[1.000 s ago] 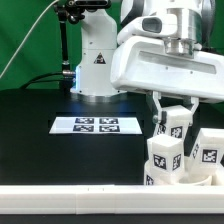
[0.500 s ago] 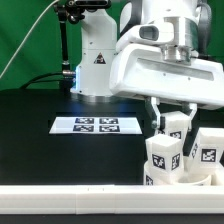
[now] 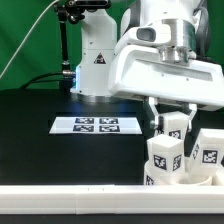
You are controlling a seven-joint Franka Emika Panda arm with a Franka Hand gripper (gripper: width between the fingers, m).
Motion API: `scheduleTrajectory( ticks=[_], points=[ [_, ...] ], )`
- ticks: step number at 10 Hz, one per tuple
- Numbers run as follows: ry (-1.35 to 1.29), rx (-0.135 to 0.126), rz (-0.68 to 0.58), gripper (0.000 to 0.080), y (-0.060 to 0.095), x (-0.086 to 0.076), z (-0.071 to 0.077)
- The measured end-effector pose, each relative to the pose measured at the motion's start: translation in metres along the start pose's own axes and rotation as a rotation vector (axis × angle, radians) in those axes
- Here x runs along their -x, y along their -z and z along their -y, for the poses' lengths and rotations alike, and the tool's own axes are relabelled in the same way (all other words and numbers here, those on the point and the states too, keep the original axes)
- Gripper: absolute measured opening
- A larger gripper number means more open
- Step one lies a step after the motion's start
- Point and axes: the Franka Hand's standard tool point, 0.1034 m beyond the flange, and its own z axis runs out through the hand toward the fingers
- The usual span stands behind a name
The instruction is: Assemble stool
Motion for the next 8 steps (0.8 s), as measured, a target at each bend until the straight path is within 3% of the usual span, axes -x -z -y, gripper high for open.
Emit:
scheduleTrajectory(
  ticks=[1,2,3,8],
  points=[
    [0.004,-0.001,0.009,0.0512,0.000,0.001,-0.001],
    [0.002,-0.007,0.048,0.0605,0.002,0.000,-0.007],
    [-0.008,-0.015,0.062,0.0641,0.009,-0.005,-0.009],
    [-0.039,-0.052,0.147,0.0649,0.039,-0.020,-0.027]
  ],
)
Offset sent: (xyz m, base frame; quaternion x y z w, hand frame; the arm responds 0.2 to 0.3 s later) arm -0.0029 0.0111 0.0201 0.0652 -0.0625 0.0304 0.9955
